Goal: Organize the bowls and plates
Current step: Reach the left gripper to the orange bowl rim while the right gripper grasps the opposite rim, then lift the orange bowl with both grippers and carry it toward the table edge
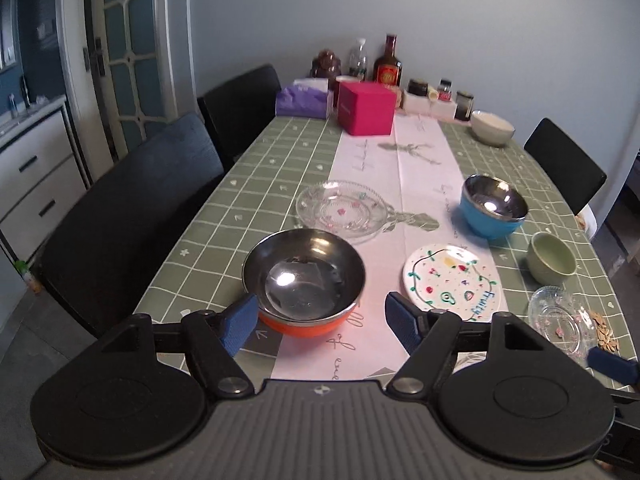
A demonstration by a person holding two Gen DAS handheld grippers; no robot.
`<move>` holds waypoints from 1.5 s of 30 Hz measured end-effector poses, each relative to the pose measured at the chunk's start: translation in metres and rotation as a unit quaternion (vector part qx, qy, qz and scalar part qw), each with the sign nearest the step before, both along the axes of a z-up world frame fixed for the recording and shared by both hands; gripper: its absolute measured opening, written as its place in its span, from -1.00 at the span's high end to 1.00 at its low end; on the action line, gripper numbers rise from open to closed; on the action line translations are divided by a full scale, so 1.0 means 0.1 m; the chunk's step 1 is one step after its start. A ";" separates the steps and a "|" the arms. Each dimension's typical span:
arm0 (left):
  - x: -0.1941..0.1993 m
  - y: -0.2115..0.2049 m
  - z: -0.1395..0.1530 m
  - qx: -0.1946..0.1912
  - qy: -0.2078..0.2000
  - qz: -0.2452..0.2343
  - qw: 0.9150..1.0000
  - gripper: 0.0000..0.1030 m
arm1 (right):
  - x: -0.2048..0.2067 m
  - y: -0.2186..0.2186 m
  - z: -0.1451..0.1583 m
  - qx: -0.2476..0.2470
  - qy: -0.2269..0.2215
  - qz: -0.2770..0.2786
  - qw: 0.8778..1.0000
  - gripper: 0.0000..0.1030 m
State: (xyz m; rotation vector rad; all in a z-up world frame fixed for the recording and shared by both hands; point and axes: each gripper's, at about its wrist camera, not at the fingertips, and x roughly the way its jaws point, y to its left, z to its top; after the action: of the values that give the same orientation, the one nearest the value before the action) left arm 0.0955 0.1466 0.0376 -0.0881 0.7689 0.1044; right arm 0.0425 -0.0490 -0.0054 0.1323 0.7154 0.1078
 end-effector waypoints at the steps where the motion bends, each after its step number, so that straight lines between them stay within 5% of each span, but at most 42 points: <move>1: 0.07 0.05 -0.02 -0.004 0.007 0.006 1.000 -0.66 | 0.08 0.02 -0.03 0.025 0.009 0.011 1.000 -0.83; 8: 0.51 0.35 -0.28 0.006 0.034 0.031 0.999 -0.70 | 0.62 0.32 -0.34 0.099 0.054 0.043 0.993 -0.81; 19: 0.93 0.65 -0.67 -0.011 0.077 0.063 0.995 -0.70 | 1.11 0.61 -0.67 0.115 0.070 0.044 0.990 -0.68; 23: 1.01 0.72 -0.80 -0.009 0.085 0.073 0.994 -0.58 | 1.22 0.75 -0.80 0.103 0.071 0.047 0.991 -0.56; 29: 1.08 0.86 -0.98 -0.057 0.105 0.088 0.989 -0.52 | 1.34 0.95 -0.97 0.104 0.084 0.045 0.990 -0.23; 32: 1.09 0.85 -1.05 -0.050 0.115 0.084 0.989 -0.34 | 1.37 1.05 -0.97 0.090 0.083 0.049 0.991 -0.05; 36: 1.11 0.82 -1.08 -0.061 0.133 0.062 0.987 0.23 | 1.40 1.10 -0.96 0.084 0.082 0.037 0.992 0.09; 40: 1.12 0.80 -1.09 -0.065 0.138 0.055 0.987 0.60 | 1.42 1.15 -0.98 0.073 0.085 0.037 0.993 0.23; 45: 1.10 0.74 -1.08 -0.053 0.143 0.039 0.988 0.71 | 1.41 1.21 -0.96 0.070 0.086 0.042 0.993 0.66</move>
State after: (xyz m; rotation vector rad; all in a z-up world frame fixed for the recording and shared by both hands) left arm 0.2056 0.2208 -0.0699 -0.2070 1.0587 0.1528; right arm 0.1833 0.0725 -0.1009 0.2473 0.8860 0.2299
